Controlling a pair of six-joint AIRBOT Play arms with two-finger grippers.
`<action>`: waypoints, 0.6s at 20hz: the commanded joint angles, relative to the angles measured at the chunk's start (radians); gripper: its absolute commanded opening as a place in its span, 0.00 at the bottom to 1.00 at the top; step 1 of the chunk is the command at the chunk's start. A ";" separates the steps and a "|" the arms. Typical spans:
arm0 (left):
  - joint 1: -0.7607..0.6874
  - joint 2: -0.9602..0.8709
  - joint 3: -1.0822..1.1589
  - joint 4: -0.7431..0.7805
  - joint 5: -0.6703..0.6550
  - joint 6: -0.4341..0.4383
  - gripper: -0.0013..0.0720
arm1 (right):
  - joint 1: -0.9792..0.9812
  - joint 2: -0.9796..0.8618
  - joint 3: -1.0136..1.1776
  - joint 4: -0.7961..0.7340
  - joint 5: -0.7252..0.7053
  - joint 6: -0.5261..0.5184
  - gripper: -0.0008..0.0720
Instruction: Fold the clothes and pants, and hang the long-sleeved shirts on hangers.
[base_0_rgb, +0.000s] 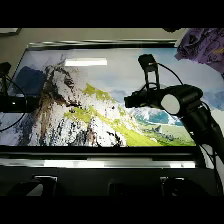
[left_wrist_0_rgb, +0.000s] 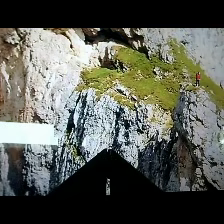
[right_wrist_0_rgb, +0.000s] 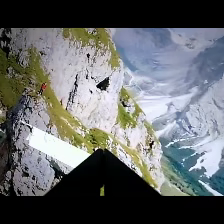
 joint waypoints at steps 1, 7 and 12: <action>0.000 0.001 0.000 0.000 0.000 0.000 0.04 | 0.001 0.001 0.001 0.000 0.000 0.000 0.05; 0.000 0.001 0.000 0.000 0.000 0.000 0.04 | 0.001 0.001 0.001 0.000 0.000 0.000 0.05; 0.000 0.000 0.000 0.001 0.012 0.000 0.04 | 0.001 0.001 0.001 0.000 0.000 0.000 0.05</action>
